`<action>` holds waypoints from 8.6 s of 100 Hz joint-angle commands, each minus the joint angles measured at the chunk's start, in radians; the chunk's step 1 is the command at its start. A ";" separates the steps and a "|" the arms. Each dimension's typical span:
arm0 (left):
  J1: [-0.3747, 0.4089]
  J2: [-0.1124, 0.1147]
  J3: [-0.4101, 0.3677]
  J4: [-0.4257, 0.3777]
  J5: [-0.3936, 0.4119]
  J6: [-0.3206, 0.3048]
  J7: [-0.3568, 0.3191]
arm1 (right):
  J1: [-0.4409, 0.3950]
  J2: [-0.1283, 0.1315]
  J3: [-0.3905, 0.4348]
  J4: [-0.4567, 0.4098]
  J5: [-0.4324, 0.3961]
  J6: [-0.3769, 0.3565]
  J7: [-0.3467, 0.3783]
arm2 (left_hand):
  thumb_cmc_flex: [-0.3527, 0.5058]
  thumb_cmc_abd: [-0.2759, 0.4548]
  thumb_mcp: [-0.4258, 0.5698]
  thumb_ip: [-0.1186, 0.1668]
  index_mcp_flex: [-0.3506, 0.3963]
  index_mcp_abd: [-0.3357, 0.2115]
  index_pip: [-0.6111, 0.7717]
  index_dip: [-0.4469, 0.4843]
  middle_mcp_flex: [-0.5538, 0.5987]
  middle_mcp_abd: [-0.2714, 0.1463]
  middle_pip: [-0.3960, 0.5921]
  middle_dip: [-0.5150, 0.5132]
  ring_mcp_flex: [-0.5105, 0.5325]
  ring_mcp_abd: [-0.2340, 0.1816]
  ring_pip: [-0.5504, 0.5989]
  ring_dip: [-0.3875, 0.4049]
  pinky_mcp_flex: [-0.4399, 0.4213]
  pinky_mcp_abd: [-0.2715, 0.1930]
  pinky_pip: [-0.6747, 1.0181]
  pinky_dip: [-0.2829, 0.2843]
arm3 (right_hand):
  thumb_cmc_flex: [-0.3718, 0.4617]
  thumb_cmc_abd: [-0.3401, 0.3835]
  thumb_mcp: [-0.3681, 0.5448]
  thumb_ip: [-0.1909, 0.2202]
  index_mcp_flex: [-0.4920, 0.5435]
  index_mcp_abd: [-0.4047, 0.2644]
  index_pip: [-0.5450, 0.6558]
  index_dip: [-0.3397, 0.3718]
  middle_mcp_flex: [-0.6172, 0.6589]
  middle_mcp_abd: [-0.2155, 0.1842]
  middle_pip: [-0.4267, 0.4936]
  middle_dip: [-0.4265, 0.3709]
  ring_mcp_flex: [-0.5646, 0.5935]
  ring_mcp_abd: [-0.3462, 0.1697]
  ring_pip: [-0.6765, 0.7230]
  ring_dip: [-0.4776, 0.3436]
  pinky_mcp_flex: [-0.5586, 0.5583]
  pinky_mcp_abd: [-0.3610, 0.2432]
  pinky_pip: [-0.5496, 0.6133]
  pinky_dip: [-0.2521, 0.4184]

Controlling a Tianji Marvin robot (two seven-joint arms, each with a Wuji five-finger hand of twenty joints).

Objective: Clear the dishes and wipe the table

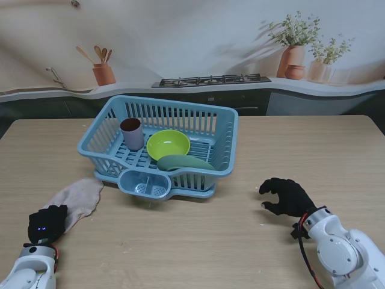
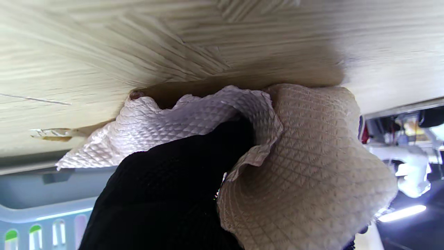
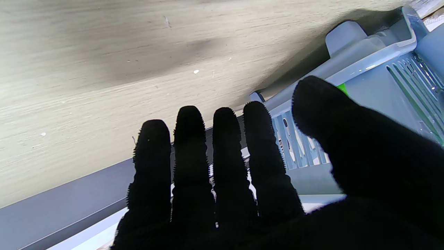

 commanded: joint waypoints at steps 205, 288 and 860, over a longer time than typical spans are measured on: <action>-0.135 0.049 -0.043 0.138 0.068 -0.226 -0.103 | 0.002 0.001 -0.015 0.000 -0.021 0.019 0.016 | 0.008 -0.028 -0.011 0.005 0.093 -0.076 -0.073 0.017 0.065 -0.041 -0.066 -0.012 0.002 0.048 -0.037 -0.028 -0.025 0.012 -0.019 0.019 | 0.007 0.009 0.023 0.023 0.008 0.001 -0.005 -0.005 0.013 0.004 -0.002 -0.013 0.004 0.009 -0.009 -0.004 -0.012 0.012 0.005 -0.005; -0.123 0.037 -0.013 0.118 0.020 -0.151 -0.148 | 0.003 0.000 -0.014 0.004 -0.024 0.025 0.010 | 0.014 -0.027 -0.012 0.003 0.084 -0.059 -0.066 0.003 0.057 -0.026 -0.062 -0.016 -0.005 0.060 -0.033 -0.027 -0.029 0.019 -0.015 0.022 | 0.007 0.008 0.024 0.023 0.008 0.001 -0.006 -0.006 0.013 0.004 -0.003 -0.013 0.003 0.009 -0.010 -0.005 -0.013 0.009 0.005 -0.005; -0.206 0.029 -0.108 0.135 0.017 -0.421 0.118 | 0.016 0.000 -0.014 0.025 -0.018 0.014 0.004 | -0.225 0.051 -0.007 0.023 -0.070 -0.006 -0.613 -0.098 -0.450 -0.106 -0.136 -0.226 -0.496 -0.055 -0.459 -0.305 -0.714 -0.017 -0.567 -0.172 | 0.004 0.000 0.019 0.021 0.007 0.001 -0.008 -0.005 0.011 0.005 -0.004 -0.013 0.000 0.008 -0.013 -0.006 -0.019 0.010 0.002 -0.002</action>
